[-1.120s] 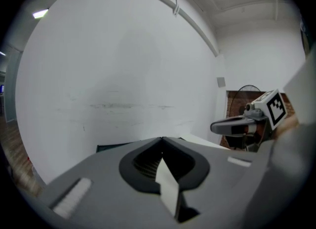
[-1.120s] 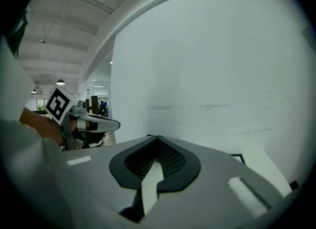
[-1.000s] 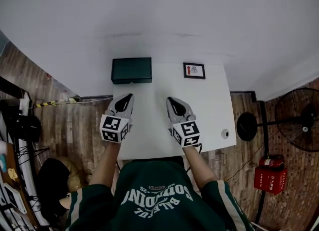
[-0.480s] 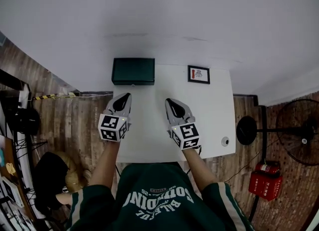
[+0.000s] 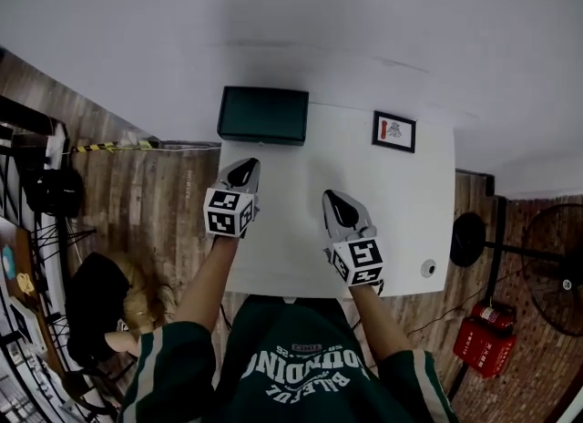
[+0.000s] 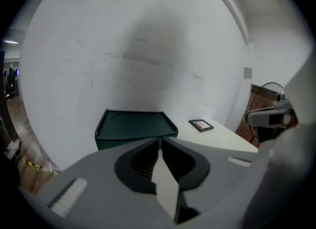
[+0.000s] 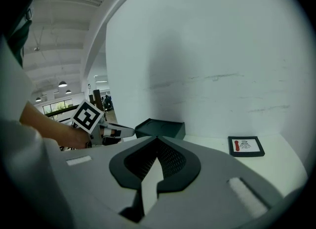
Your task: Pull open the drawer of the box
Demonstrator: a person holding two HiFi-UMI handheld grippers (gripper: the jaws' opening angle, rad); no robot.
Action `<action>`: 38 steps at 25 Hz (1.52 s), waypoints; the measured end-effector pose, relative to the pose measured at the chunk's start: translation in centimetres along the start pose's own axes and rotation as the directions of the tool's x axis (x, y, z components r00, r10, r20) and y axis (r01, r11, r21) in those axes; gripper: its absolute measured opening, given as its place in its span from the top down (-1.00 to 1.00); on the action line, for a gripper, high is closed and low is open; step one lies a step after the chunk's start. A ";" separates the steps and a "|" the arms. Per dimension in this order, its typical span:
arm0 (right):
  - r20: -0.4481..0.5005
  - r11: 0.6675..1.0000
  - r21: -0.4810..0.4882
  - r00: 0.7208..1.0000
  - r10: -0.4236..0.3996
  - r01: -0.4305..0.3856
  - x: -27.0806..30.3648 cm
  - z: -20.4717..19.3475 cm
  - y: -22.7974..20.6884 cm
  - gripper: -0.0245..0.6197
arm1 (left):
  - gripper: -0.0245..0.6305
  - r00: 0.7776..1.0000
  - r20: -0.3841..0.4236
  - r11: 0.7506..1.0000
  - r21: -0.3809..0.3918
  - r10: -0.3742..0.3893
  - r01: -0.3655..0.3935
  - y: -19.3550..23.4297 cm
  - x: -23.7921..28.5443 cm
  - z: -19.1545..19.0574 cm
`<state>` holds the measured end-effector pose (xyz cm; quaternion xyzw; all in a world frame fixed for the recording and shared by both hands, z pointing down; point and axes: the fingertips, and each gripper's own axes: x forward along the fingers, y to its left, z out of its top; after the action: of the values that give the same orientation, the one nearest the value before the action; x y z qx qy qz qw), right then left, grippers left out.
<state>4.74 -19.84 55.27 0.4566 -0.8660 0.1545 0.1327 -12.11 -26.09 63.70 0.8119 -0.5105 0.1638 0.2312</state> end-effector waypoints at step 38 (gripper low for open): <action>-0.086 0.992 0.041 0.989 -0.116 0.120 -2.9 -4.5 -2.2 0.92 | 0.53 0.965 -0.260 0.965 -0.248 0.012 -0.079 3.2 4.8 -9.3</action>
<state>8.61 -17.07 58.64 0.5033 -0.8273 0.1852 0.1670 -13.27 -25.84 74.55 0.7350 -0.5120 0.2053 0.3944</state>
